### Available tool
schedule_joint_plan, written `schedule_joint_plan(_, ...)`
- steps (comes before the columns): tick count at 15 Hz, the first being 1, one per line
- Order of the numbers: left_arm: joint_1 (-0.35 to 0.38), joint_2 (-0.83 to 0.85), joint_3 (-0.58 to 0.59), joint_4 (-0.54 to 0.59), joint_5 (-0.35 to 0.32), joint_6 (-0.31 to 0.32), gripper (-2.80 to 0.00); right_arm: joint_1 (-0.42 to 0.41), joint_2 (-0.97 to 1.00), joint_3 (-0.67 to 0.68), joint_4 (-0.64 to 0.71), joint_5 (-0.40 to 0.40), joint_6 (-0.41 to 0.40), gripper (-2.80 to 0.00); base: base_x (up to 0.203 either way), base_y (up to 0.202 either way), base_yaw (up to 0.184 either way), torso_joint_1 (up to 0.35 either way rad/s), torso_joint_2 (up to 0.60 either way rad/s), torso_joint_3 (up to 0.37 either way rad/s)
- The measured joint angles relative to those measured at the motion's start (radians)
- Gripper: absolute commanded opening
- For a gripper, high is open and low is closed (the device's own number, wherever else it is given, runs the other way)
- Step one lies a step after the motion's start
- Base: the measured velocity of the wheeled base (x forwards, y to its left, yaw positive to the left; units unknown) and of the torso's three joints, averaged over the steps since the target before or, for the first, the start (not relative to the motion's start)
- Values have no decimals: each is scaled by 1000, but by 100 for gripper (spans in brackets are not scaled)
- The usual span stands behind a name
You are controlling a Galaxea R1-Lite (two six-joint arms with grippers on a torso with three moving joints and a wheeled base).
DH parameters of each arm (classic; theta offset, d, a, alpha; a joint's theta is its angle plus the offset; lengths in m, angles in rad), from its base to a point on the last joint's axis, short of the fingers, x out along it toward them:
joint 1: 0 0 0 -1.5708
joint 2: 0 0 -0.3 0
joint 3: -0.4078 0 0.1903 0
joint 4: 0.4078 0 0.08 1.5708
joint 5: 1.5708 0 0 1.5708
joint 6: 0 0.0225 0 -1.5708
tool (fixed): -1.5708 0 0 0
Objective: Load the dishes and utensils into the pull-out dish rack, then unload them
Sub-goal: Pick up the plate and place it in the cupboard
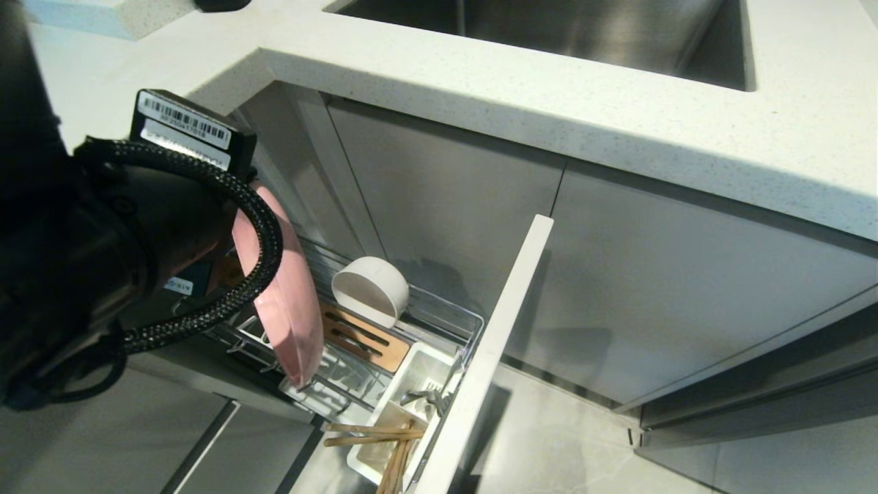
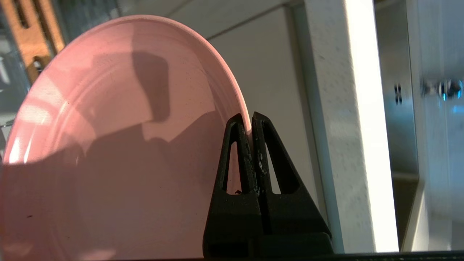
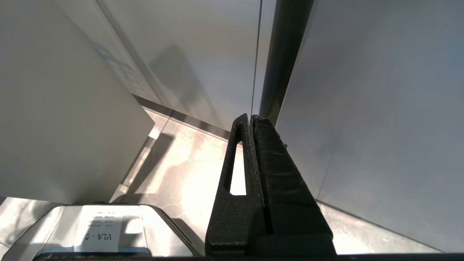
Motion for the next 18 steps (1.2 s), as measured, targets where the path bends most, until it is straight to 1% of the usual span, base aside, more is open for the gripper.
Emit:
schedule_joint_plan(2, 0, 5, 29, -1, 26, -75, -280, 0, 0, 0, 0, 0, 0, -280, 0, 0, 0, 0, 0, 0)
schedule_joint_plan(5, 3, 7, 91, -7, 28, -175, -280, 0, 0, 0, 0, 0, 0, -280, 0, 0, 0, 0, 0, 0)
schedule_joint_plan(6, 7, 7, 111, -9, 27, -206, -280, 0, 0, 0, 0, 0, 0, -280, 0, 0, 0, 0, 0, 0)
schedule_joint_plan(8, 23, 7, 153, -33, 22, -246, -280, 0, 0, 0, 0, 0, 0, -280, 0, 0, 0, 0, 0, 0)
schedule_joint_plan(11, 82, 6, 209, -150, -6, -257, -280, 0, 0, 0, 0, 0, 0, -280, 0, 0, 0, 0, 0, 0)
schedule_joint_plan(14, 132, 4, 234, -224, -14, -259, -280, 0, 0, 0, 0, 0, 0, -280, 0, 0, 0, 0, 0, 0)
schedule_joint_plan(16, 151, 4, 251, -240, -14, -264, -280, 0, 0, 0, 0, 0, 0, -280, 0, 0, 0, 0, 0, 0)
schedule_joint_plan(18, 161, 4, 266, -240, -15, -301, -280, 0, 0, 0, 0, 0, 0, -280, 0, 0, 0, 0, 0, 0)
